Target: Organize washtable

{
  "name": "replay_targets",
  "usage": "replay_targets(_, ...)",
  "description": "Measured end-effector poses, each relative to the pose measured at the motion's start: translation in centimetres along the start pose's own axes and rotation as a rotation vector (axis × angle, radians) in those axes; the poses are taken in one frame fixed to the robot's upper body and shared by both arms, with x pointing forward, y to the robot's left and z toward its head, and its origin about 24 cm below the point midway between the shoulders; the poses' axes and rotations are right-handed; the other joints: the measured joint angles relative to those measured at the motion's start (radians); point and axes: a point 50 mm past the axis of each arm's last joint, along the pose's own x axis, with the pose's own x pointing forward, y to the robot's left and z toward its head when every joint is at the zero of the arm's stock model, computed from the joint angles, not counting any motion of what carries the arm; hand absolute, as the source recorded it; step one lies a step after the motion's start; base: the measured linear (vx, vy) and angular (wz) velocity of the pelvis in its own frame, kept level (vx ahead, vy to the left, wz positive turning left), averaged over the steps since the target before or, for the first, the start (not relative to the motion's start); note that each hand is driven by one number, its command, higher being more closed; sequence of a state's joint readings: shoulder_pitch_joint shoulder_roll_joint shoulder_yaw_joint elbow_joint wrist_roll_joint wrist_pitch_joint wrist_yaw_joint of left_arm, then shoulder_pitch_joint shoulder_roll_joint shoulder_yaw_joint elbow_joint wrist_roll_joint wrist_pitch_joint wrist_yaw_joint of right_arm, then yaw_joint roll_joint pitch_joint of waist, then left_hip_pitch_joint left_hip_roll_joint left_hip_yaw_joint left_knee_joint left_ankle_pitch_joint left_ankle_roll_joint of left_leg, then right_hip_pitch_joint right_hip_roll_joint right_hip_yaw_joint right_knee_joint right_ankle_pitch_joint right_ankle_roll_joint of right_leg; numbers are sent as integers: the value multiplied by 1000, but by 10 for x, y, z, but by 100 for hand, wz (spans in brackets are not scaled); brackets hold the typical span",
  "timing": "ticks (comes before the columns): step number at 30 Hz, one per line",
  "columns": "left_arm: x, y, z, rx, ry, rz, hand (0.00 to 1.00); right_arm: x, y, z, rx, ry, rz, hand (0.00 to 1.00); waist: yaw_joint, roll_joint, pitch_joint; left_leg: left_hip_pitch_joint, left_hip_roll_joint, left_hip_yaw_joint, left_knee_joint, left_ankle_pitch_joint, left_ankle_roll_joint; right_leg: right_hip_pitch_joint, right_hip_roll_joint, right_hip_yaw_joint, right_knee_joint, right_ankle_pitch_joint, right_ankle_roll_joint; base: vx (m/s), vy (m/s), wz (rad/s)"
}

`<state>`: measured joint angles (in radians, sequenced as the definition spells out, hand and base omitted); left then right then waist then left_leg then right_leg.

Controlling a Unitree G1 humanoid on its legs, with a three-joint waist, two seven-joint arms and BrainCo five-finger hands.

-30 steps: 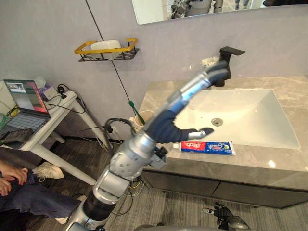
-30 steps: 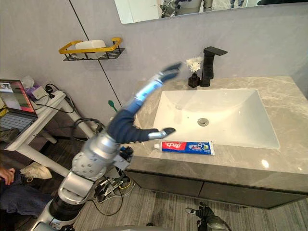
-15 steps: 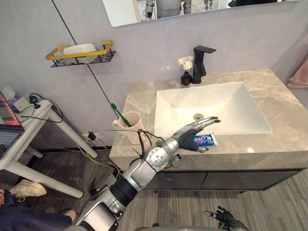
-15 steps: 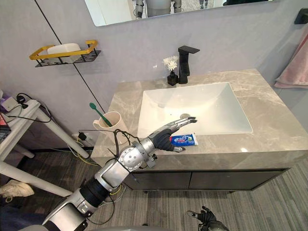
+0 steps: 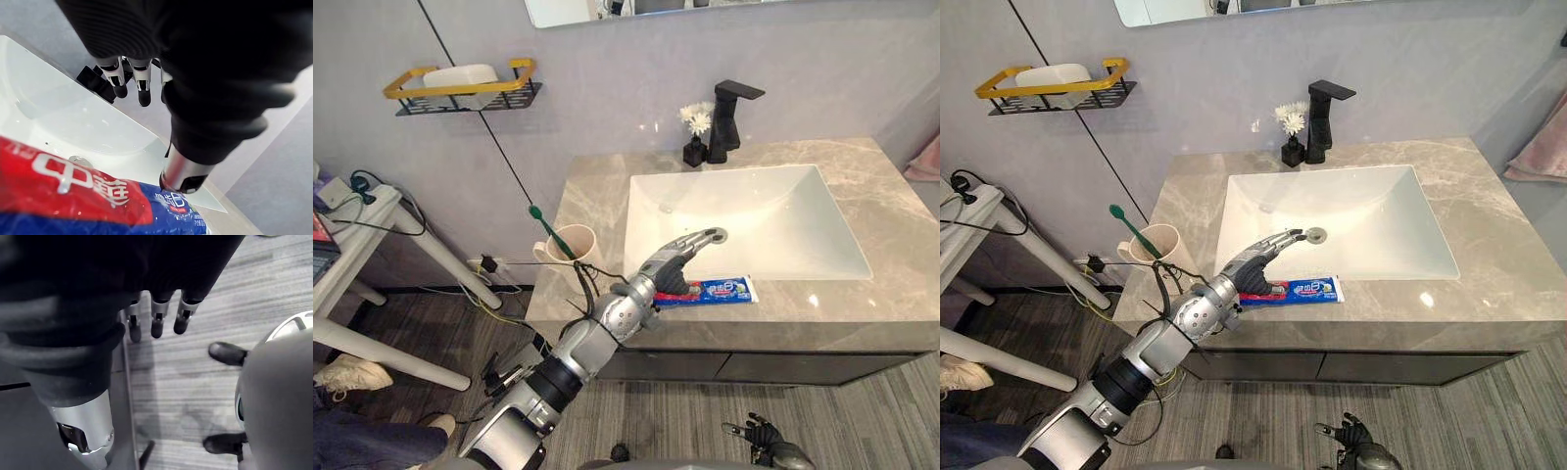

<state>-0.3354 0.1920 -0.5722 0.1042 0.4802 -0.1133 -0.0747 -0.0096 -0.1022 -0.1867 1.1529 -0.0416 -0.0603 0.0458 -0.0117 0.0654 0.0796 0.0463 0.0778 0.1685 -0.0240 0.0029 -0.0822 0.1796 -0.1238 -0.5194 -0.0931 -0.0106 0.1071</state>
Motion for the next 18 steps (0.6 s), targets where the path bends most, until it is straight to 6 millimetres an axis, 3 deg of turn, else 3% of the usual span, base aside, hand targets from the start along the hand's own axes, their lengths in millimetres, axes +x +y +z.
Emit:
replay_targets(8, -13, -12, -3, -45, 37, -63, 0, 0, 6, 1, -16, -2, 21, 0, 1, 1, 0, -1, 0, -2, -1, 3, 3, -1, 0, -2, 1, -2, 4, 0, 0, 0)
replay_targets(18, -22, -9, -5, -60, 50, -44, 0, 0, 10, 0, -50, 2, 54, 0, 0, 3, 0, -4, -2, -12, -21, 19, 7, -7, 2, -14, 0, -2, 4, 0, 1, 1)
